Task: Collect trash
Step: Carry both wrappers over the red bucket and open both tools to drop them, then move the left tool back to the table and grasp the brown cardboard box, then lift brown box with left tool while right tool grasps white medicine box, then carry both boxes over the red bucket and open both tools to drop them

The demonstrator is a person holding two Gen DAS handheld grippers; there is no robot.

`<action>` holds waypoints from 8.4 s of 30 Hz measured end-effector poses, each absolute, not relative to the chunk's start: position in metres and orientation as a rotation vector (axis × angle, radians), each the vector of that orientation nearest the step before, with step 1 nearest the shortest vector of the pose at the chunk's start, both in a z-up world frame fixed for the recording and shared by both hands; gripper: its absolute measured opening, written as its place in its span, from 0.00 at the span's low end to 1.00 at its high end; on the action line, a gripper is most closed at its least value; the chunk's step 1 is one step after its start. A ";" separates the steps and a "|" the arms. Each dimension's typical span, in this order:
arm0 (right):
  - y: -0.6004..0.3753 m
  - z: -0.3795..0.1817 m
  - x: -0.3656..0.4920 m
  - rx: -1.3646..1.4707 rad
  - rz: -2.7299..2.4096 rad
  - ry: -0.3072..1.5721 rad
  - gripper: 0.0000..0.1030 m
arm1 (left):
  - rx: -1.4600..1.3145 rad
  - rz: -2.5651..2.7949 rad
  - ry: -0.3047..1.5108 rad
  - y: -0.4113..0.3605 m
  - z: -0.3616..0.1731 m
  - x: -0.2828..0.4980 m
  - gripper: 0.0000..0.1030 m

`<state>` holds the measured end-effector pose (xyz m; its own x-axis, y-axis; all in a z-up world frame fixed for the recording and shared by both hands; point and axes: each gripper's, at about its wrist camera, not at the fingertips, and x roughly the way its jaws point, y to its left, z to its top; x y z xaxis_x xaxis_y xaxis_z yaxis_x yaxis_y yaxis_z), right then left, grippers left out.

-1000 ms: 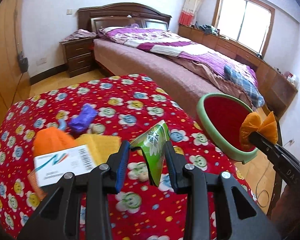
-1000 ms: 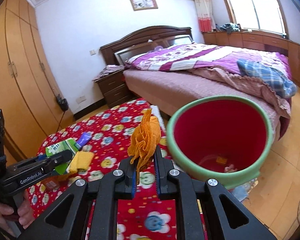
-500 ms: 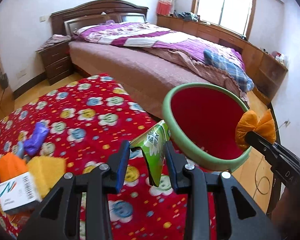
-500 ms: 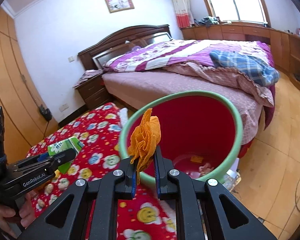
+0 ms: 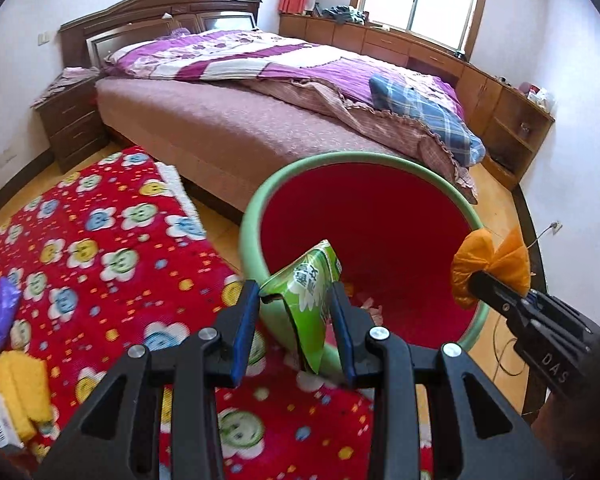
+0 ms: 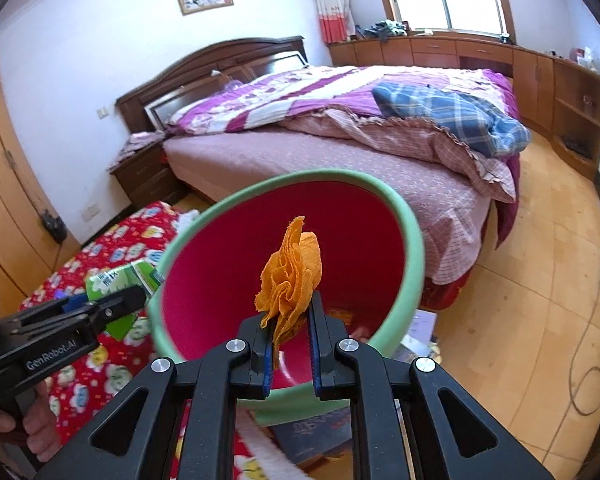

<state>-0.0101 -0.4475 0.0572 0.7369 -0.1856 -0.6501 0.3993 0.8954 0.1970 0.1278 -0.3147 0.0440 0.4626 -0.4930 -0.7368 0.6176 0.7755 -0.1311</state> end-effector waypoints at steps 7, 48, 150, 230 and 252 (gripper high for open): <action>-0.456 0.048 -0.001 0.303 -0.347 0.711 0.14 | 0.154 -0.701 0.859 -0.328 0.034 0.137 0.42; -0.411 0.075 -0.011 0.288 -0.301 0.670 0.50 | 0.046 -0.564 0.827 -0.226 0.068 0.113 0.45; -0.070 0.024 0.081 -0.182 0.432 0.914 0.74 | -0.220 0.036 0.808 0.095 0.020 0.071 0.48; -0.422 0.056 -0.005 0.329 -0.342 0.718 0.59 | 0.108 -0.578 0.782 -0.245 0.073 0.101 0.48; -0.457 0.051 -0.009 0.409 -0.329 0.712 0.61 | 0.133 -0.720 0.824 -0.320 0.050 0.119 0.48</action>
<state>-0.0085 -0.4572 0.0506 0.7118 -0.1515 -0.6859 0.4244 0.8709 0.2480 0.1190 -0.3196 0.0504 0.4595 -0.5333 -0.7102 0.6325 0.7579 -0.1599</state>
